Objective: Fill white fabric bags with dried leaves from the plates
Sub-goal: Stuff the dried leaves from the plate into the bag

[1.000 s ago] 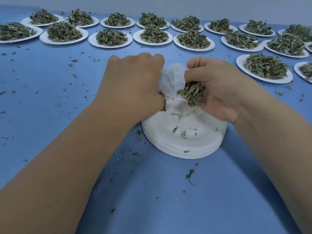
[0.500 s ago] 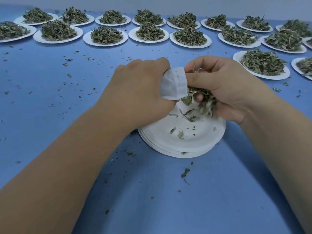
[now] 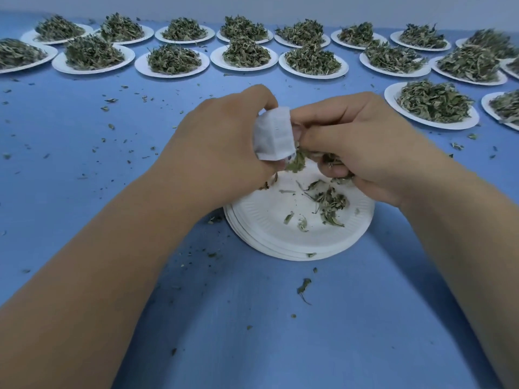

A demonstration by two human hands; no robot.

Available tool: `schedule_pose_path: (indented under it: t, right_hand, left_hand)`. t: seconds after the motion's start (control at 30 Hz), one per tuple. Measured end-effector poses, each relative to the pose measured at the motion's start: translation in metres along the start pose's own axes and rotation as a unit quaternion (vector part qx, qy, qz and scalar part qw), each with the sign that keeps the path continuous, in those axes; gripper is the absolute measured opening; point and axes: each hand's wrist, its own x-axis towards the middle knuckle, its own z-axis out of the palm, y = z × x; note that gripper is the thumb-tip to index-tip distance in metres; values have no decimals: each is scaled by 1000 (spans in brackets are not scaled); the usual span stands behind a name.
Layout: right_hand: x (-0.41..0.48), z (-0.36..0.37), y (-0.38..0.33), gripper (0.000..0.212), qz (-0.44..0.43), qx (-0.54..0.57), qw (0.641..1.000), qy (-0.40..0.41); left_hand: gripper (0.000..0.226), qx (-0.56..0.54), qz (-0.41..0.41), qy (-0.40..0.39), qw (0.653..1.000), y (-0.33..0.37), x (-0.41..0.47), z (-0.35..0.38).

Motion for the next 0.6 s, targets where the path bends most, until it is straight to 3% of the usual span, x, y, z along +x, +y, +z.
schedule_pose_path:
  t: [0.17,0.33,0.6]
  right_hand:
    - [-9,5,-3,45,-40,-213,972,-93]
    - [-9,4,-5,20,-69,-298,950,-62]
    - [-10,-4,-6,24,-61,-328,943,-9]
  left_hand:
    - [54,-43,13,-37,998,3,-4,0]
    - [54,-65,7,-45,997,-2,-3,-4]
    - [44,-95,-11,-95,991,-3,-5,-12]
